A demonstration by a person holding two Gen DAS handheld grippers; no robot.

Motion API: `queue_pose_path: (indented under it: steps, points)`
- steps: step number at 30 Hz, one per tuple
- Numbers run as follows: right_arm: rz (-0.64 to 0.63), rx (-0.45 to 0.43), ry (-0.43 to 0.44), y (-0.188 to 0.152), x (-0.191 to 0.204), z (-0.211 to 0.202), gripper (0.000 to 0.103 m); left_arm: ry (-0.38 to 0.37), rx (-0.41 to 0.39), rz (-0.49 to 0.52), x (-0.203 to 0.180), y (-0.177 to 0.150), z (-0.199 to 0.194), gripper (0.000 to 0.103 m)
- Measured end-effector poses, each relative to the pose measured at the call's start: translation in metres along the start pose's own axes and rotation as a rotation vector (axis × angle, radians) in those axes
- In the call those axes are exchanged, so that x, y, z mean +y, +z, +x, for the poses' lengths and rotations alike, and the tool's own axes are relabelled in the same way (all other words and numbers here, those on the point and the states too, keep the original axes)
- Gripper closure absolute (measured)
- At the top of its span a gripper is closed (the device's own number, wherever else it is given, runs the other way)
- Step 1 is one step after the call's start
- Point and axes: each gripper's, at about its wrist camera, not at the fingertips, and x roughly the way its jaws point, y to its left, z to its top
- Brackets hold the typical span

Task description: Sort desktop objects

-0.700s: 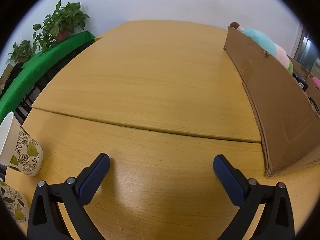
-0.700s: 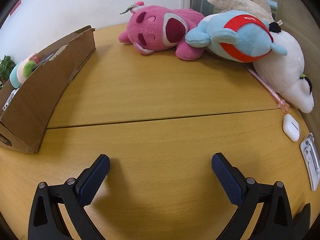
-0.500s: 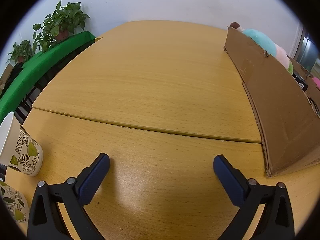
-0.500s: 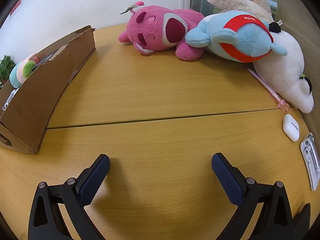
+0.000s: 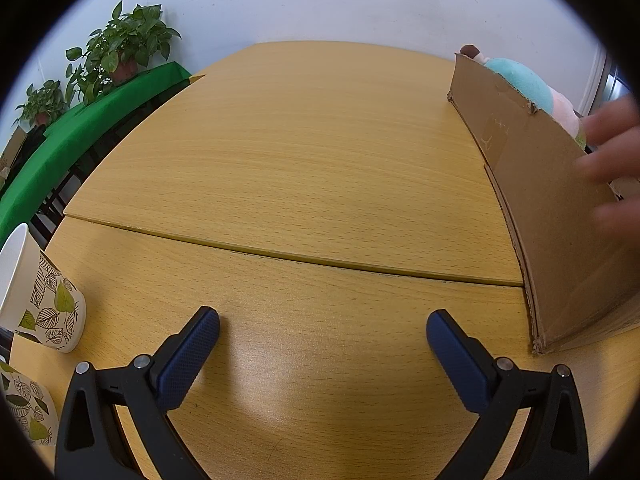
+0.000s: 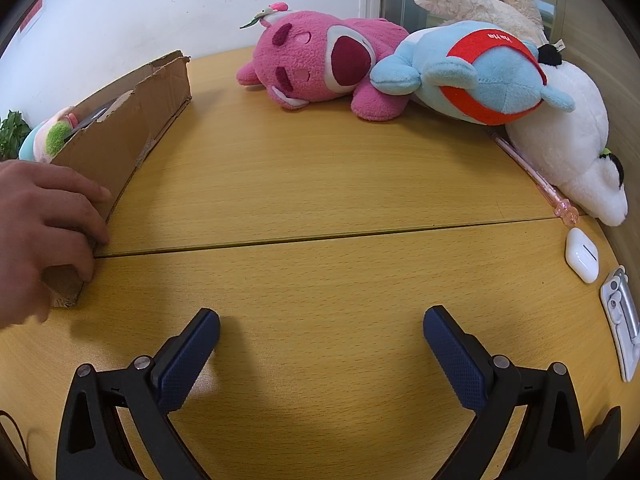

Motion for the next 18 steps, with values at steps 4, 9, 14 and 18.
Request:
queue_pose_path:
  steps: [4, 9, 14, 18]
  points:
    - [0.0, 0.0, 0.0, -0.0001, -0.0001, -0.0001, 0.0, 0.0, 0.0, 0.0, -0.001, 0.0012, 0.0014, 0.0]
    - [-0.001, -0.001, 0.001, -0.0015, 0.0006, -0.0025, 0.0, 0.0, 0.0, 0.001, -0.0022, 0.0009, 0.0017, 0.0]
    - [-0.002, -0.001, 0.001, -0.0016, 0.0, -0.0026, 0.0, -0.001, 0.0, 0.002, -0.0027, 0.0007, 0.0018, 0.0]
    - [-0.003, -0.001, 0.001, -0.0016, -0.0001, -0.0026, 0.0, -0.001, 0.0, 0.002, -0.003, 0.0003, 0.0016, 0.0]
